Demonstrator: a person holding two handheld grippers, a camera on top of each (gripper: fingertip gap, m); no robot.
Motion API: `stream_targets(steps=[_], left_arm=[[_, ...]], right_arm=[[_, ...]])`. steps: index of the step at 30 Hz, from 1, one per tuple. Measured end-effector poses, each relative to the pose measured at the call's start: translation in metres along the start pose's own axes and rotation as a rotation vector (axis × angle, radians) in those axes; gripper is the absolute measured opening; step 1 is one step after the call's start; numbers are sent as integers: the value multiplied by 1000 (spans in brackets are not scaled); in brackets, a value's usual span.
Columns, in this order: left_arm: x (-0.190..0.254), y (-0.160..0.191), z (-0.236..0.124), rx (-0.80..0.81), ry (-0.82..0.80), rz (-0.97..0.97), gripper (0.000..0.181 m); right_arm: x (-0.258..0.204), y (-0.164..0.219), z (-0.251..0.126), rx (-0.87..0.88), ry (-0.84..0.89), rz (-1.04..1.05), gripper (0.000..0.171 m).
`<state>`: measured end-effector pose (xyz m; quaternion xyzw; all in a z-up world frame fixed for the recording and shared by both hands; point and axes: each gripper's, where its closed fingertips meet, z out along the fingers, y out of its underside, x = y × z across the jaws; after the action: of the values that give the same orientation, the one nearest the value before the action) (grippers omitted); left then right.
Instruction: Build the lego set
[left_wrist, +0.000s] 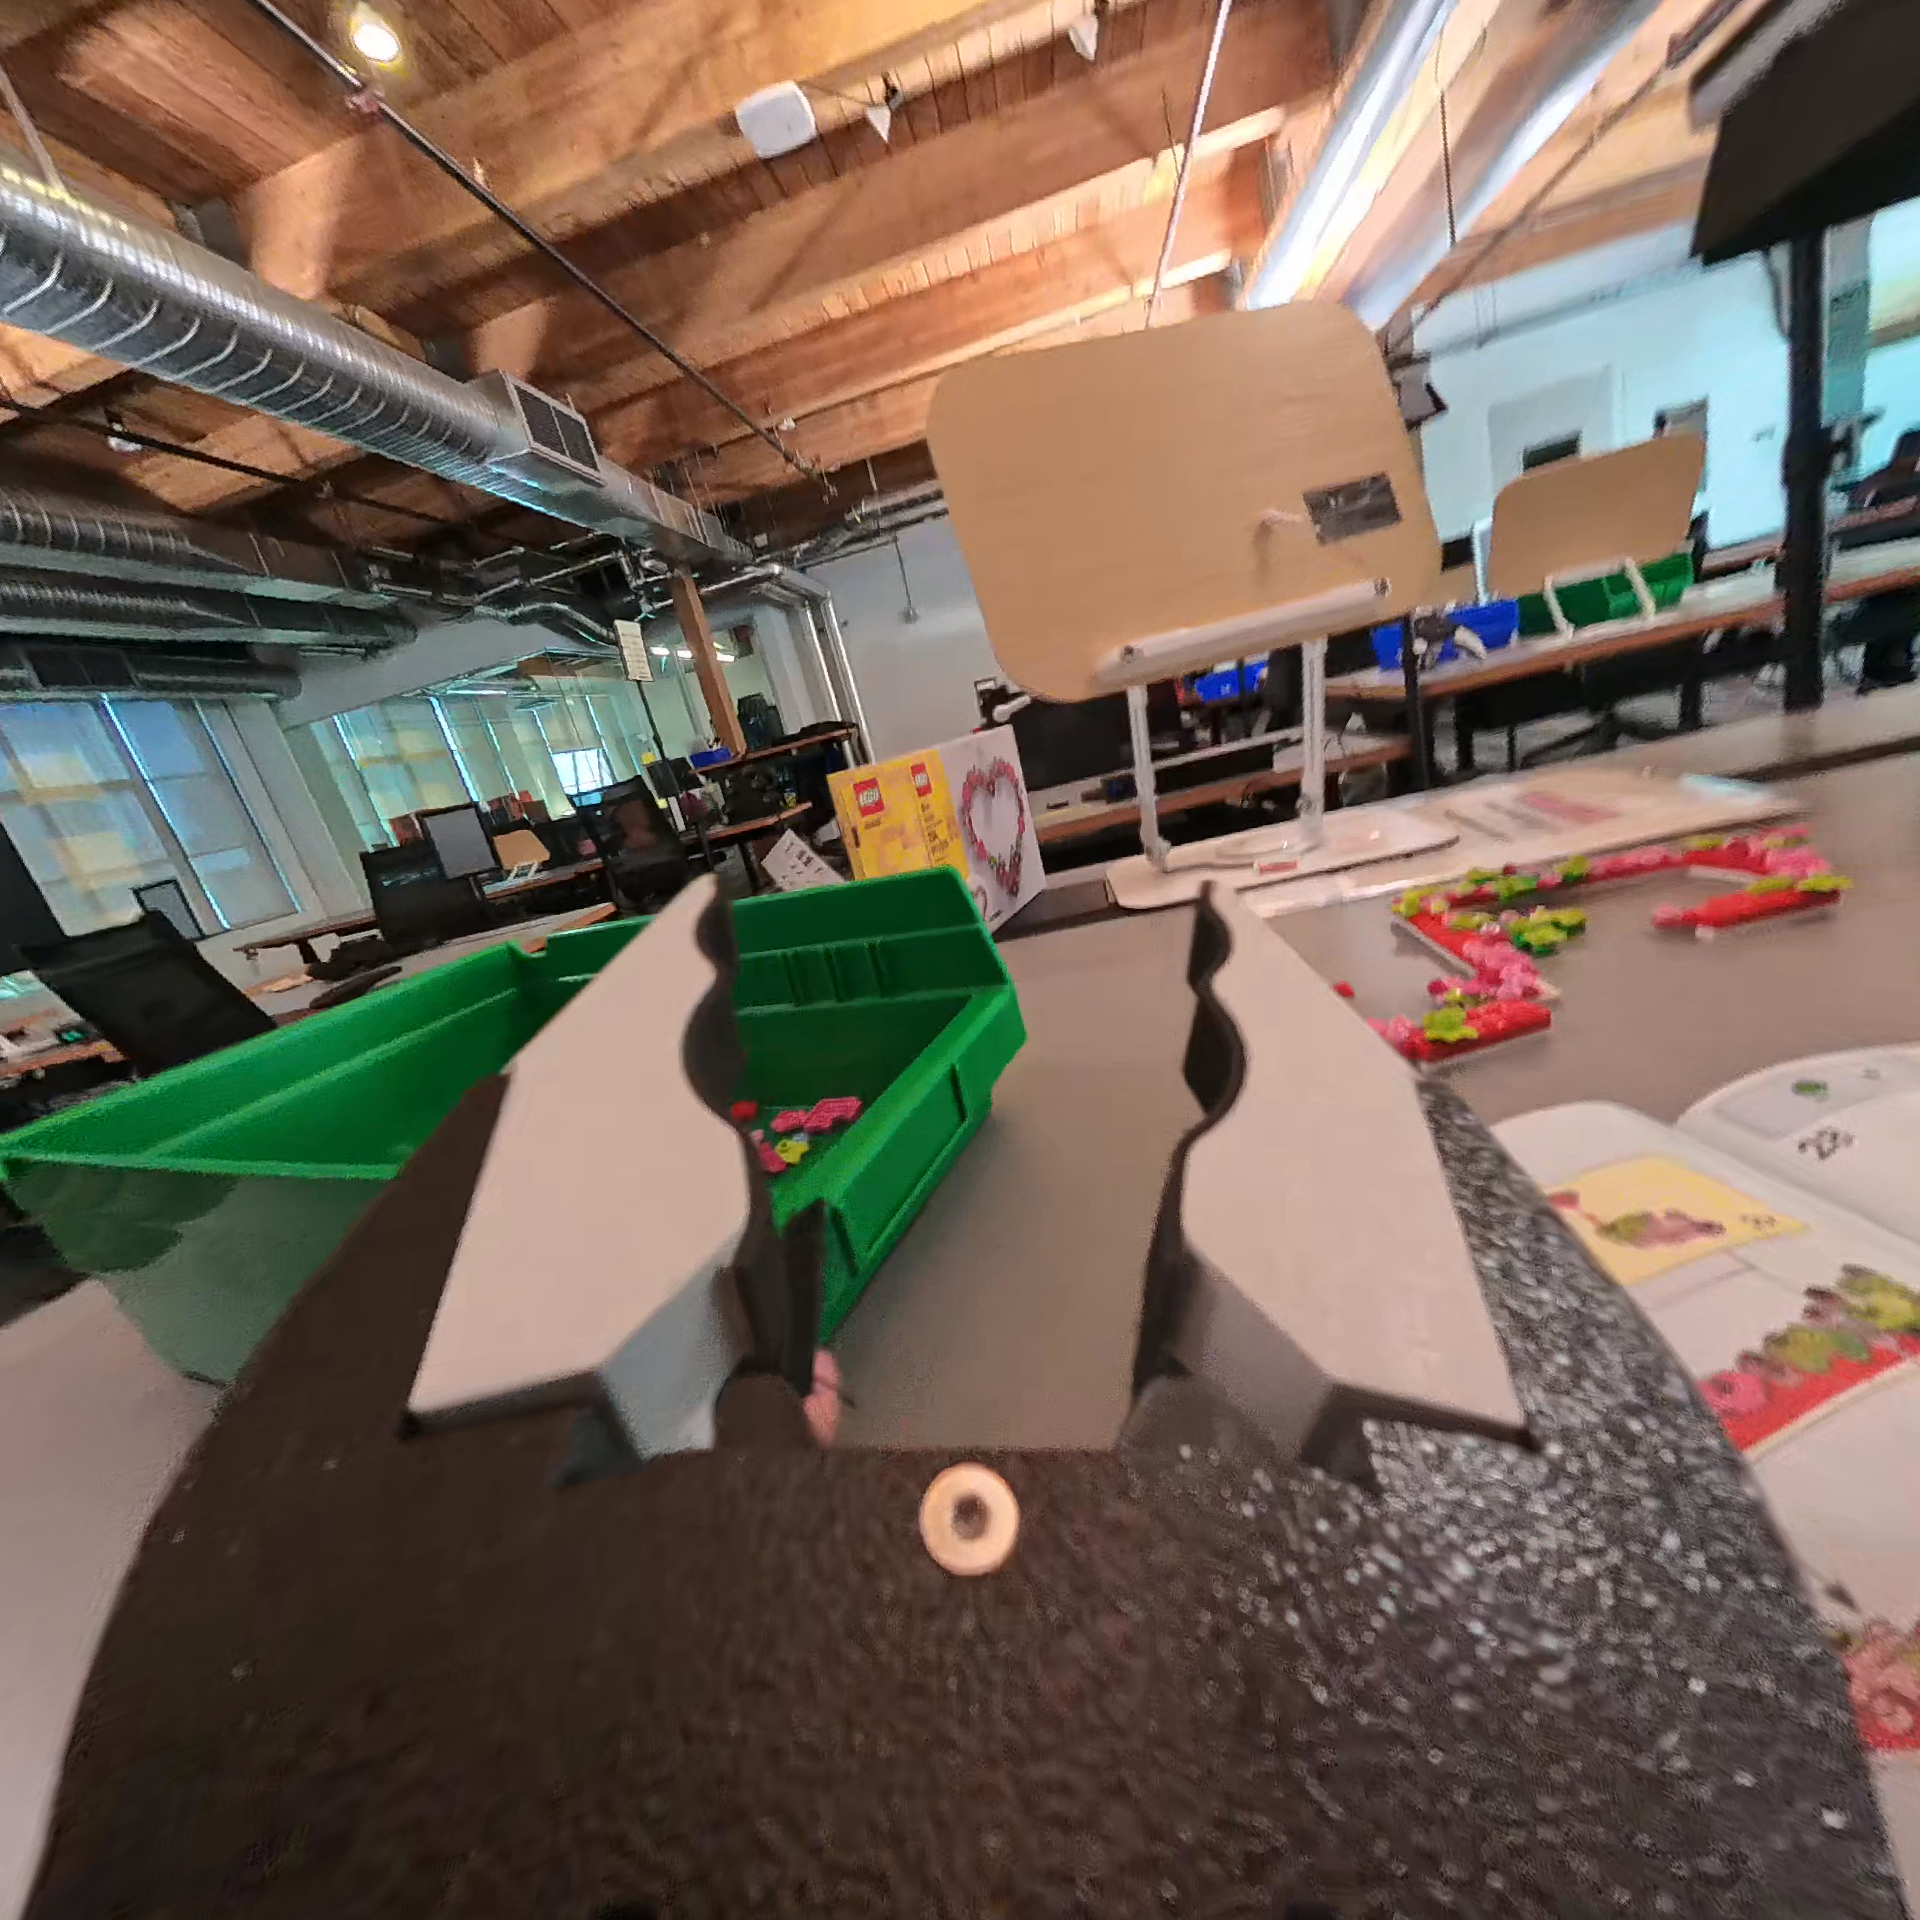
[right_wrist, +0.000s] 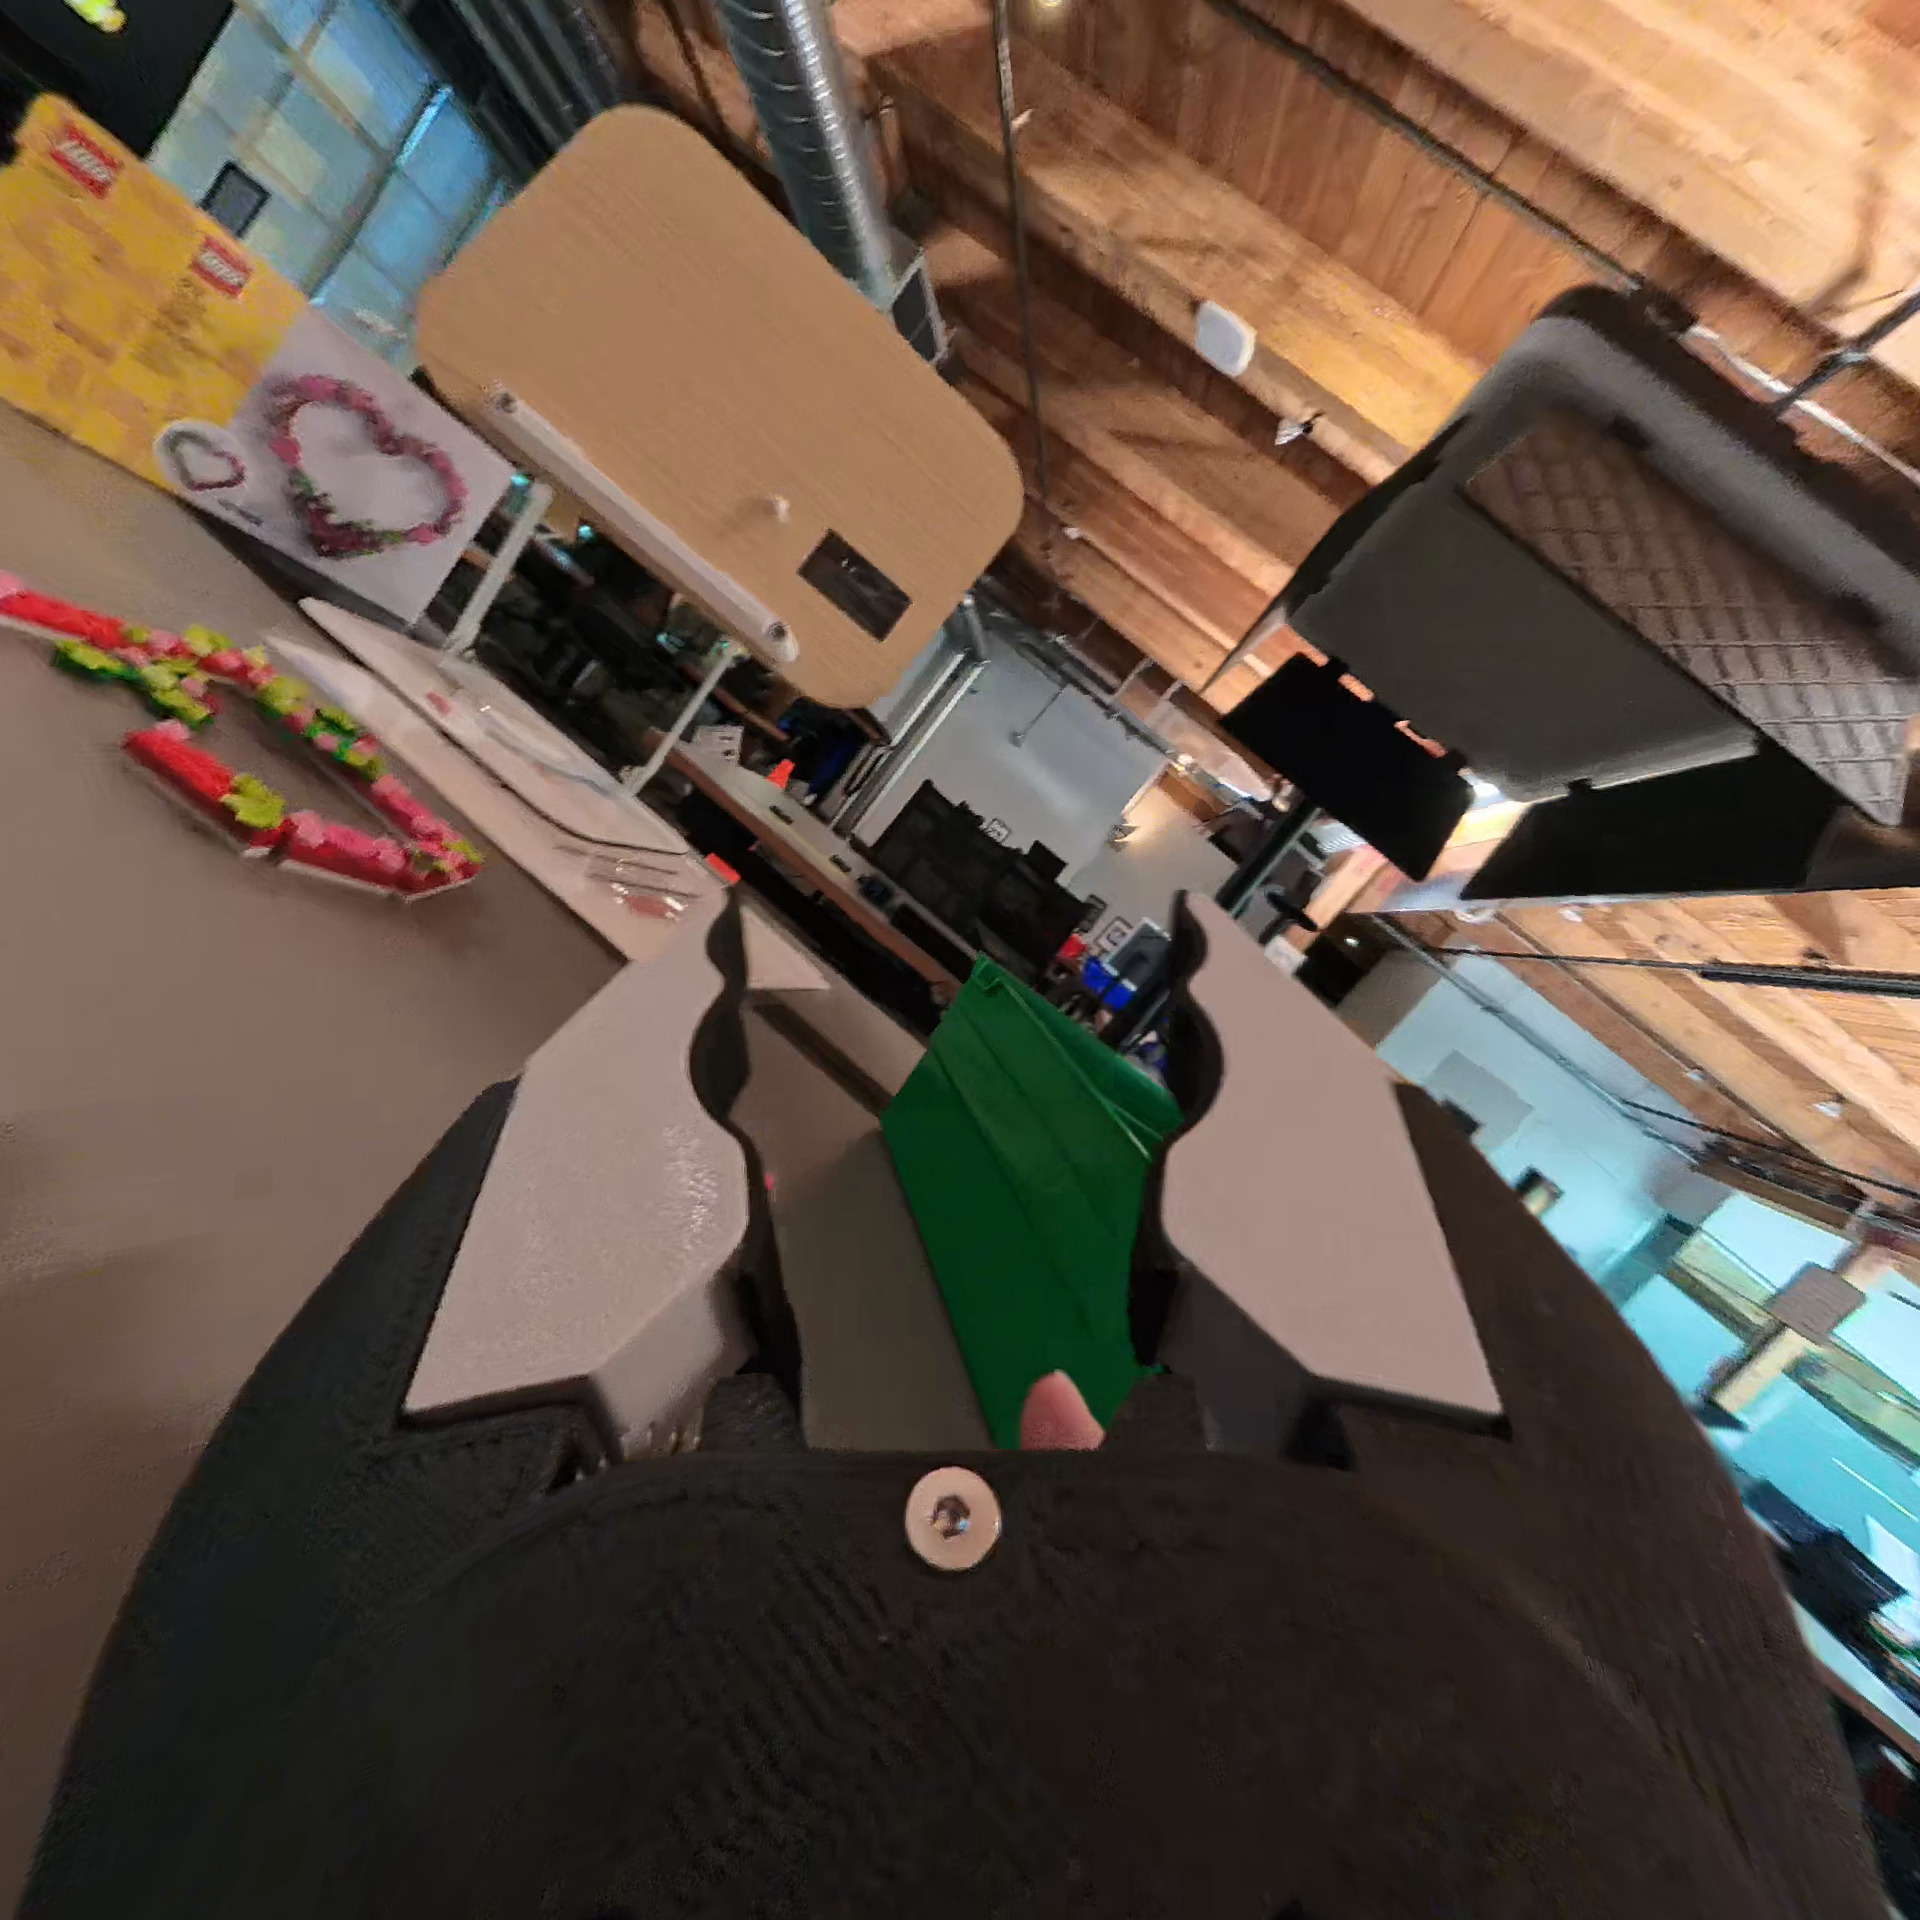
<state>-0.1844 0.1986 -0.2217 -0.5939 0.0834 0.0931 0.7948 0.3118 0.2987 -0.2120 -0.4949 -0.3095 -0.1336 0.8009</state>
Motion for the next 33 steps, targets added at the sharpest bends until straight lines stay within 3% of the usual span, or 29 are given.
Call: stream_targets(steps=[4, 7, 16, 22, 33], left_arm=[[-14, -4, 1, 52, -36, -113, 130], [-20, -8, -2, 79, -66, -140, 141], [-16, -4, -2, 64, -45, -148, 142], [-22, -4, -1, 73, -65, -172, 140], [-23, -2, 0, 59, -82, -122, 139]], right_arm=[[2, -4, 3, -23, 90, 50, 130], [4, -2, 3, -52, 138, 105, 141], [-1, -3, 1, -81, 159, 78, 133], [-16, -7, 7, -77, 91, -1, 118], [-44, -8, 18, -50, -51, -32, 112]])
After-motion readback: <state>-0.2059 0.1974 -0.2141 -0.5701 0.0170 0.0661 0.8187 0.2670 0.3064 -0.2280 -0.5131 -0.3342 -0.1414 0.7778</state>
